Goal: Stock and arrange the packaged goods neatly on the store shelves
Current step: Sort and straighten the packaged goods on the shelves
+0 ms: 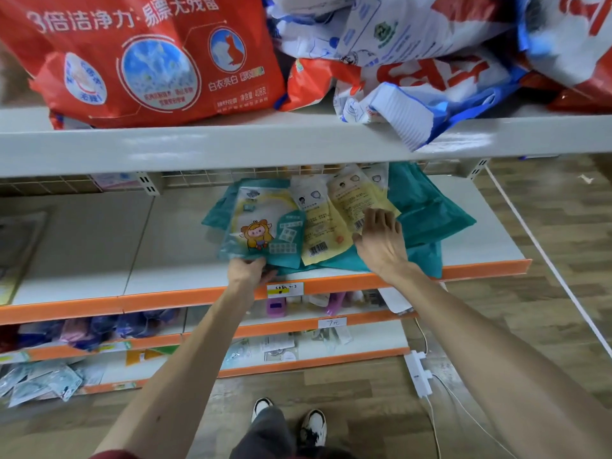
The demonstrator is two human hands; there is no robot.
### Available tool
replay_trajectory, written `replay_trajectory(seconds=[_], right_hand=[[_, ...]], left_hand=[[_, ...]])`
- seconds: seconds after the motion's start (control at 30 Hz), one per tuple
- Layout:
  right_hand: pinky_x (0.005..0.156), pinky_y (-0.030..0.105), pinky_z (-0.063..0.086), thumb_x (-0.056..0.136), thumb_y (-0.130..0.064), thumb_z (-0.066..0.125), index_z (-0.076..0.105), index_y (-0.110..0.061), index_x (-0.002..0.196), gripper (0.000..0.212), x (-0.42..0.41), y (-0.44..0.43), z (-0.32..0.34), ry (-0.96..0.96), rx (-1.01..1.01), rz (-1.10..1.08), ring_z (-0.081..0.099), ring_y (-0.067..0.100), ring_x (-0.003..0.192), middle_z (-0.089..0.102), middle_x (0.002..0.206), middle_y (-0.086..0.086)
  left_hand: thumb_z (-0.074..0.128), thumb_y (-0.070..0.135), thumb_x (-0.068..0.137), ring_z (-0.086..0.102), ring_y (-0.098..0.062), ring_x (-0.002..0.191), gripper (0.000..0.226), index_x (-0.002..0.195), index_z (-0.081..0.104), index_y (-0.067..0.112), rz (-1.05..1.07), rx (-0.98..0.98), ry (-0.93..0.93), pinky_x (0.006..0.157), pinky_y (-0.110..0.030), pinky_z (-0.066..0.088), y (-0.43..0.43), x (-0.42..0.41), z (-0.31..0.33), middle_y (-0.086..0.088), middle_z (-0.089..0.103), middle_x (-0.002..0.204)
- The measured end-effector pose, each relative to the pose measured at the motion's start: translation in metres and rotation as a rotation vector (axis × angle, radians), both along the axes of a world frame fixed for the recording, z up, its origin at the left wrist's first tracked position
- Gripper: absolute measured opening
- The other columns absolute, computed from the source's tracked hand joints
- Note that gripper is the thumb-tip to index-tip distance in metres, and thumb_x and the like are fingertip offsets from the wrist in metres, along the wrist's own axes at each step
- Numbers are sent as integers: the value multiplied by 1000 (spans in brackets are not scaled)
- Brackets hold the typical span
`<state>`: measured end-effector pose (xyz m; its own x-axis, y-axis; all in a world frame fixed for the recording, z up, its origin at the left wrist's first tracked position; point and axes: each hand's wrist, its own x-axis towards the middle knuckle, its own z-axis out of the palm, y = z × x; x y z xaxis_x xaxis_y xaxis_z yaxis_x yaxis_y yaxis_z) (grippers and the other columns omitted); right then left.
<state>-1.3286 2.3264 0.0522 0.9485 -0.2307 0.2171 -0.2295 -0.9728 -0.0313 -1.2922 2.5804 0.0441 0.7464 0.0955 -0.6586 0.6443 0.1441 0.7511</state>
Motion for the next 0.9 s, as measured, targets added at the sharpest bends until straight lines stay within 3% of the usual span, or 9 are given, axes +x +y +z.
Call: replay_trajectory(seconds=[0.07,0.13,0.27,0.37,0.5,0.57,0.63,0.77,0.9], right_hand=[[75,45,48,79,-10,59,56,5,105,30,4,2,-1,6,-8,-15,57,41,92,60,99,25],[86,48,45,83,-6,51,53,4,109,28,14,7,2,15,21,-23,54,42,101,59,107,26],[107,48,30,95,-20,46,47,-1,127,37,38,25,13,170,176,-80,43,39,124,51,129,23],[111,51,31,95,-46,50,45,-3,132,57,53,39,3,283,345,-146,40,41,131,48,136,24],[90,51,51,85,-50,62,50,-6,118,56,68,53,-14,299,562,-251,58,36,107,62,111,14],[74,44,58,87,-41,64,56,-9,96,34,69,57,-13,243,602,-285,66,30,89,66,89,8],[66,35,58,91,-26,62,59,-8,84,19,66,57,-3,233,671,-277,66,24,75,64,77,6],[60,35,53,88,-13,47,55,-10,100,15,63,43,38,99,750,-296,67,27,73,66,85,8],[72,38,46,90,-17,46,54,-12,111,24,59,38,67,-121,419,-155,59,31,100,60,114,9]], left_hand=[[62,13,93,63,-13,45,16,96,58,-2,-205,170,90,46,-23,55,9,-2,1,-9,70,66],[63,31,92,59,-11,40,29,93,62,2,-421,467,0,39,-20,47,23,6,3,-4,69,61],[56,47,88,67,-24,67,43,88,65,5,-449,881,-281,59,-32,55,42,43,8,-9,70,79],[61,56,77,58,-32,100,68,115,55,0,-466,1008,-229,84,-44,52,41,72,-3,-15,60,110],[81,64,50,60,-33,110,97,128,53,13,-380,650,-127,91,-50,53,54,102,-57,-13,61,123],[89,54,48,68,-29,96,79,113,63,18,-312,473,-151,82,-47,58,57,97,-59,-7,69,110],[88,29,65,71,-26,85,45,102,69,12,-279,374,-167,75,-41,60,53,77,-24,-6,73,98],[80,13,76,66,-20,69,29,97,64,4,-189,316,-124,52,-22,57,62,69,-9,-11,68,92],[80,16,77,68,-31,84,38,104,63,-4,-151,317,-46,79,-37,58,77,67,-8,-19,69,103]])
